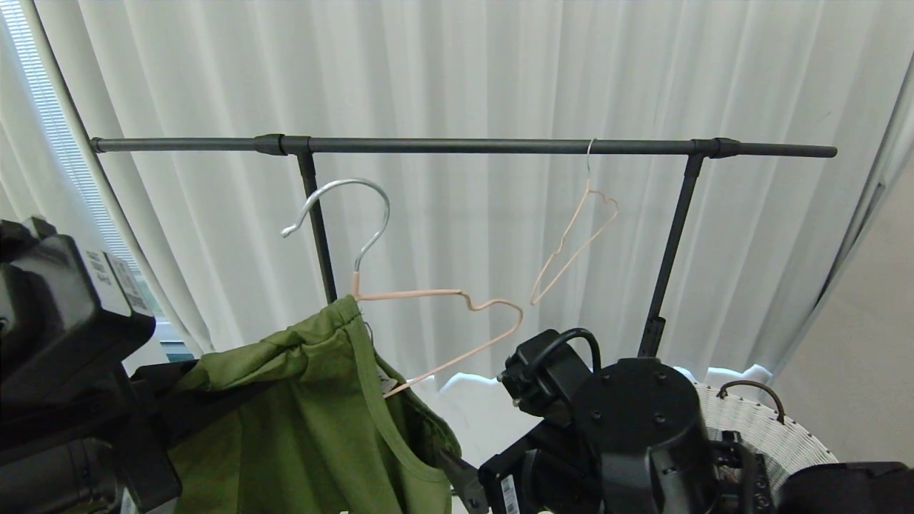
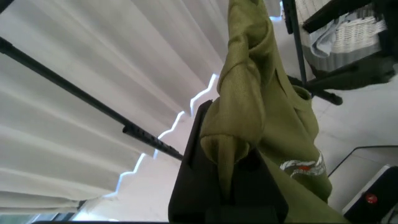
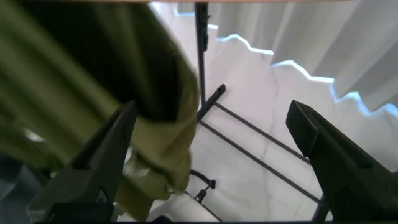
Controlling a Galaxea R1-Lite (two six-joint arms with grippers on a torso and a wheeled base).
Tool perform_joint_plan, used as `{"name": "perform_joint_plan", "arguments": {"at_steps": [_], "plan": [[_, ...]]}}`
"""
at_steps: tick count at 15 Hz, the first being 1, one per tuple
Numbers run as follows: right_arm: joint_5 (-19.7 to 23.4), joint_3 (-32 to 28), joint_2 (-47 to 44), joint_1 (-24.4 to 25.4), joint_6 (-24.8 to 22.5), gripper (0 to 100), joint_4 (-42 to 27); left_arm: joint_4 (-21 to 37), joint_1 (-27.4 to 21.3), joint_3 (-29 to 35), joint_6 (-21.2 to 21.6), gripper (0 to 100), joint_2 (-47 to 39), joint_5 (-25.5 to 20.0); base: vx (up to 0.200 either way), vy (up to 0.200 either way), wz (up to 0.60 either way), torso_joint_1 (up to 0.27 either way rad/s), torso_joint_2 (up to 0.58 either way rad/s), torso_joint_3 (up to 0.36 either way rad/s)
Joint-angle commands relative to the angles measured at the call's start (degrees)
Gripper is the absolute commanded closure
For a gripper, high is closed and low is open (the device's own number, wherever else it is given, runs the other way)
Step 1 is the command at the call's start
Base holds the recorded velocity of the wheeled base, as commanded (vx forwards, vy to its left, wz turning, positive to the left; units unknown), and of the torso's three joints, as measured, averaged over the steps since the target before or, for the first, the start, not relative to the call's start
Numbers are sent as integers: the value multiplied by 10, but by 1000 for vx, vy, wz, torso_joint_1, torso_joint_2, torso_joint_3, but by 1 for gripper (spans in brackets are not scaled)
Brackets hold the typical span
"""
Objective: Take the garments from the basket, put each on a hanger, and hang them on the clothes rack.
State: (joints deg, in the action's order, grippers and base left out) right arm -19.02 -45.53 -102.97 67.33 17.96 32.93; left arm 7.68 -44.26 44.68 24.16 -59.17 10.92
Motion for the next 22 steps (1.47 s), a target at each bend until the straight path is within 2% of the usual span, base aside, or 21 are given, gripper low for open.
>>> {"name": "perform_joint_plan", "arguments": {"at_steps": [1,5,7,11,15,16,19,22], "plan": [[-1,-17,-37,-7,0,0,0,-3,0,0,0,100,0,-2,0,0,0,0,0,0],[-2,-19,-55,-11,0,0,0,-6,0,0,0,100,2,-12,0,0,0,0,0,0],[-23,-12,-64,-11,0,0,-1,-6,1,-1,0,100,4,-12,0,0,0,0,0,0],[-61,54,-57,-36,0,0,-1,-6,6,-5,-16,100,5,-11,0,0,0,0,0,0],[-84,82,-43,-77,-6,0,-1,-6,4,-18,-28,100,17,-12,0,0,0,0,0,0],[-88,86,-32,-105,-18,0,0,-6,2,-33,-28,100,31,-18,0,0,0,0,0,0],[-88,86,-6,-145,-64,0,38,-6,1,-82,-24,100,67,-58,0,0,0,0,0,0],[-75,86,25,-157,-92,0,53,-6,0,-119,-23,100,76,-71,0,0,0,0,0,0]]}}
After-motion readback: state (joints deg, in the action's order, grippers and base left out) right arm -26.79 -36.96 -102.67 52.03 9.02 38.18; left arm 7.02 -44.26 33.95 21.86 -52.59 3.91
